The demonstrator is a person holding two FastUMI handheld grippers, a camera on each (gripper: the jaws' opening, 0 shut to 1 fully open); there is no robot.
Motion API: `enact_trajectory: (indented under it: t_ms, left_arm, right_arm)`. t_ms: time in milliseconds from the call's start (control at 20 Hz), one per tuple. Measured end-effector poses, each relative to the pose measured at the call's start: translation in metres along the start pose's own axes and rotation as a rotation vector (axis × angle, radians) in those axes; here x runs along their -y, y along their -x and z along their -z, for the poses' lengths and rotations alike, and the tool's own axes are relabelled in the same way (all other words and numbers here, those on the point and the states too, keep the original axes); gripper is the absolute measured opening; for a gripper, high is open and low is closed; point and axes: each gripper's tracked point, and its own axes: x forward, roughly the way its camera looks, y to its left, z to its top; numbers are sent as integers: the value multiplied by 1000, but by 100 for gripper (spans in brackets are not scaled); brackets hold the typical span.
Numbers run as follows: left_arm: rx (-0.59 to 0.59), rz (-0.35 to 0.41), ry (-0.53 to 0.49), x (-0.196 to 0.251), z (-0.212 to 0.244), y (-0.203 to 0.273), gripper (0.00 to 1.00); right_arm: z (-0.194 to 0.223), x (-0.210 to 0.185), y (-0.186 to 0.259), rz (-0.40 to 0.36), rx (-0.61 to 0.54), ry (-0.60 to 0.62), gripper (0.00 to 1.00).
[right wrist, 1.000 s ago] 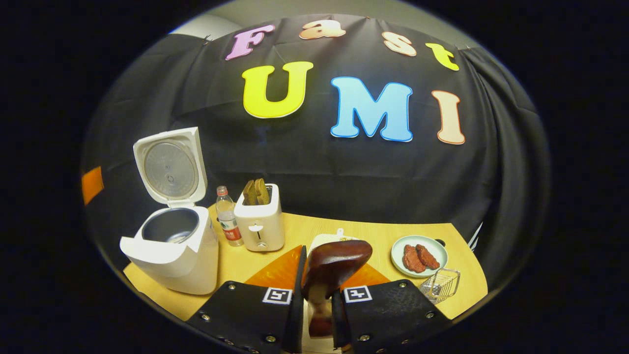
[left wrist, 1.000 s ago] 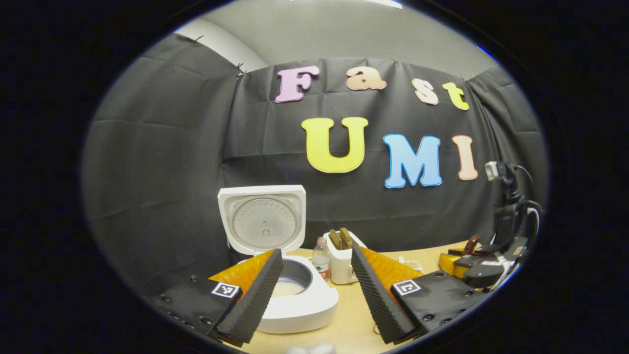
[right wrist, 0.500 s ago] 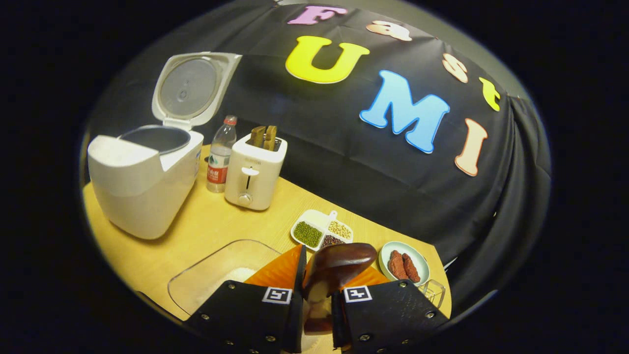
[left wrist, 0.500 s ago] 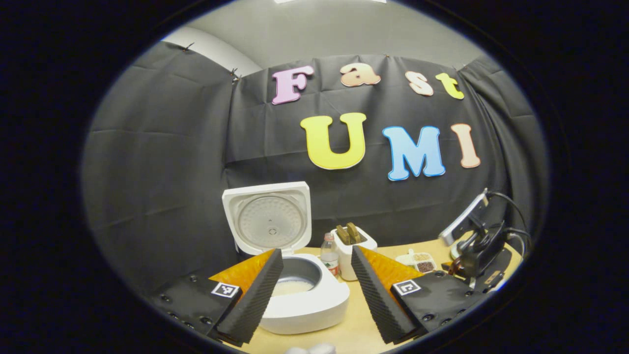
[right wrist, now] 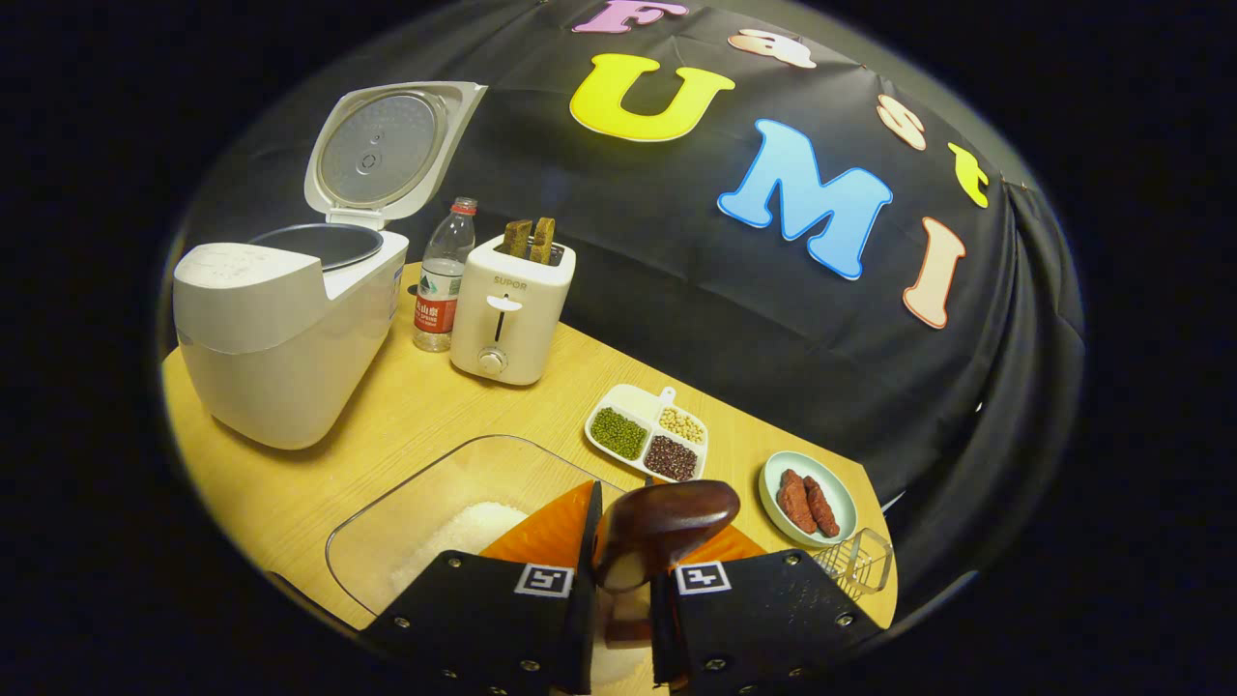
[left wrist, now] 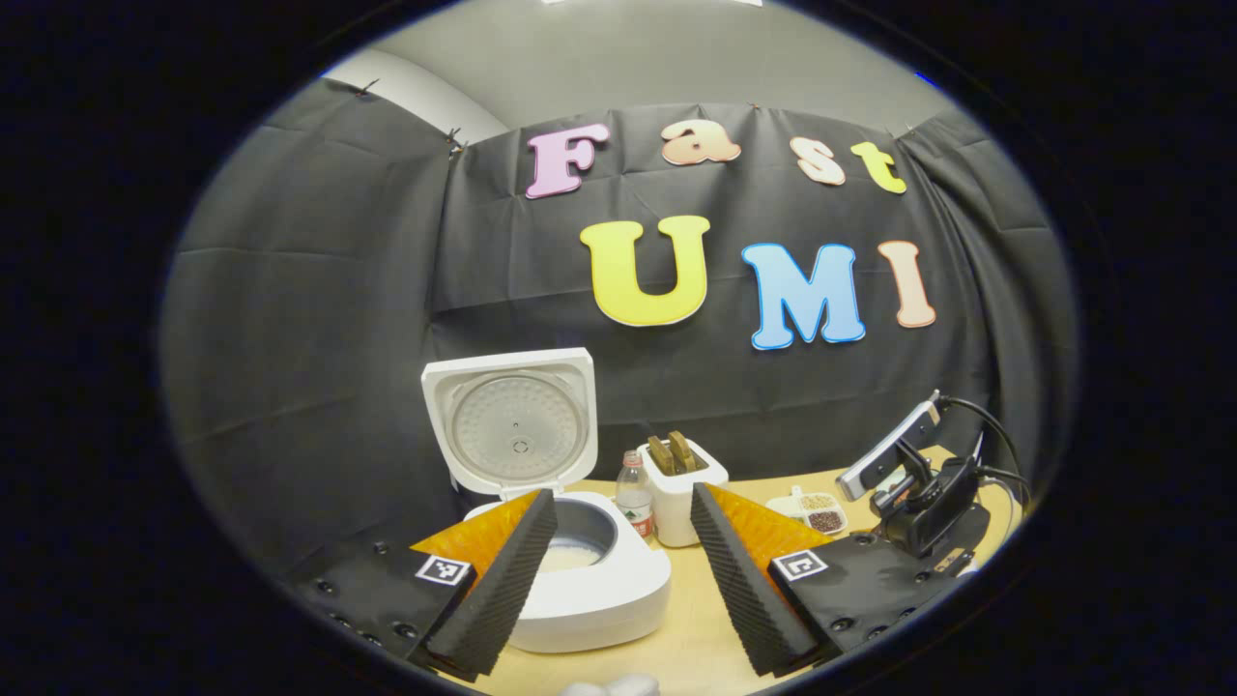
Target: Close the left gripper, press the button to open the rice cooker; take a wooden spoon from the chopstick holder with the right hand, scoop a spoonful of rice and pour it into the rice cooker, then put the wooden spoon back into the chopstick holder.
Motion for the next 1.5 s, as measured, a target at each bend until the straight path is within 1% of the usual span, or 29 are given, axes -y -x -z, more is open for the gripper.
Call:
enact_trajectory:
  t_ms: [50, 150, 200, 350, 400, 450, 500, 650, 750, 900, 1000, 1100, 1200, 1350, 1450, 1500]
  left_arm:
    - [-5, -3, 4, -2, 2, -1, 99]
    - [-10, -8, 5, -5, 3, -1, 99]
    - [-7, -9, 2, -6, 1, -2, 98]
    - [2, -14, -12, -12, -2, 0, 97]
    - [3, -12, -12, -12, -2, 0, 97]
    - [0, -14, -15, -14, -2, 1, 95]
    - [-3, -13, -16, -15, -1, 0, 97]
    - [-5, -14, -20, -17, 0, 1, 99]
    - [-3, -14, -24, -18, -2, 1, 99]
    - [0, -15, -24, -20, -3, 3, 99]
    - [-2, -17, -25, -20, -3, 2, 99]
    - [-6, -15, -23, -20, -2, 2, 95]
    - [-8, -17, -23, -19, -2, 2, 98]
    - [-3, -19, -29, -20, -4, 0, 99]
    - [1, -21, -33, -20, -6, 1, 97]
    - [2, -22, -36, -20, -8, 1, 99]
  right_arm:
    - [2, -5, -1, -17, -15, -23, 24]
    - [4, -15, -3, -30, -22, -51, 24]
    - [5, -19, -2, -40, -25, -71, 24]
    - [0, -25, 0, -59, -26, -149, 24]
    - [-3, -26, 0, -71, -26, -197, 24]
    - [-5, -28, 0, -82, -28, -248, 24]
    - [-8, -29, 0, -95, -33, -309, 24]
    - [-13, -36, 3, -144, -47, -464, 24]
    - [-15, -40, 5, -188, -63, -570, 24]
    - [-15, -43, 3, -223, -83, -720, 24]
    - [-12, -37, 1, -244, -89, -804, 24]
    - [-10, -31, 2, -265, -102, -932, 24]
    - [-5, -24, -1, -284, -119, -1061, 25]
    - [3, -14, -2, -307, -127, -1168, 25]
    - [4, -7, 3, -318, -117, -1214, 25]
    - [3, -3, 6, -323, -111, -1231, 24]
